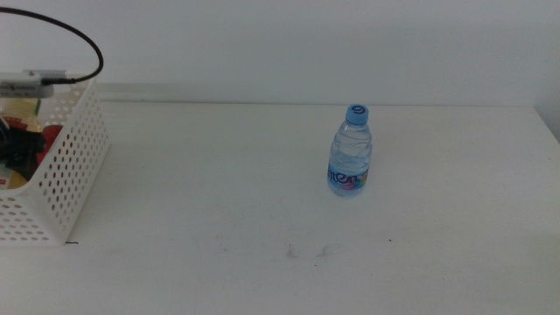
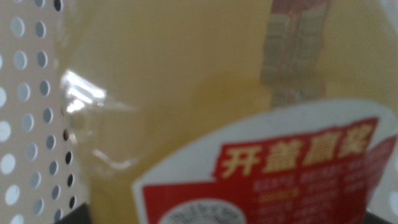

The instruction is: Use arms to grab the bottles and put them into the dustbin to the left of the table.

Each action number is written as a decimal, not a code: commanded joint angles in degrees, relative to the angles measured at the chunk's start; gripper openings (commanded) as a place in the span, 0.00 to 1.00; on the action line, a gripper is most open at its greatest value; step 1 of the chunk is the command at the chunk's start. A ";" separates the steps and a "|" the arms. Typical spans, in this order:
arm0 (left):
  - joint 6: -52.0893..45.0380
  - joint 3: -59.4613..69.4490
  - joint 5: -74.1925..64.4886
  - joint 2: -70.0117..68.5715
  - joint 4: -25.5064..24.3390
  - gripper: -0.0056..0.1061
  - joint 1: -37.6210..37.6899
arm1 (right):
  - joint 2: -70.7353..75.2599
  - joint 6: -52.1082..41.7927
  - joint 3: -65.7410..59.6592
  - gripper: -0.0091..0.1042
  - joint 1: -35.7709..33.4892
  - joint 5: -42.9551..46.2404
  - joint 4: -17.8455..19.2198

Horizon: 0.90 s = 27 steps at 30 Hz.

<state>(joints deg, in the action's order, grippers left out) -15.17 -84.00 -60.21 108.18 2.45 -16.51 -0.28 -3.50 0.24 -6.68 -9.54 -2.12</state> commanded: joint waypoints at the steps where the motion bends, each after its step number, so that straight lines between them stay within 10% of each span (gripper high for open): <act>1: -0.04 -1.25 1.24 -0.46 -0.97 0.41 -0.09 | 0.28 -0.40 -0.24 0.83 0.39 0.48 0.47; 7: -0.04 -1.28 0.52 -0.57 -2.90 0.90 -0.09 | 0.28 -0.40 -0.24 0.83 0.39 0.48 0.47; 16: 0.10 -1.38 -1.81 -16.15 0.60 0.89 4.49 | 0.28 -0.40 -0.24 0.83 0.39 0.48 0.47; 27: -8.90 -1.38 -8.93 -37.83 7.81 0.89 35.53 | 0.28 -0.40 -0.24 0.83 0.39 0.48 0.47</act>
<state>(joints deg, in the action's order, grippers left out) -22.01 -85.11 -67.74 72.13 9.26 16.13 -0.28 -3.50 0.24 -6.68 -9.54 -2.12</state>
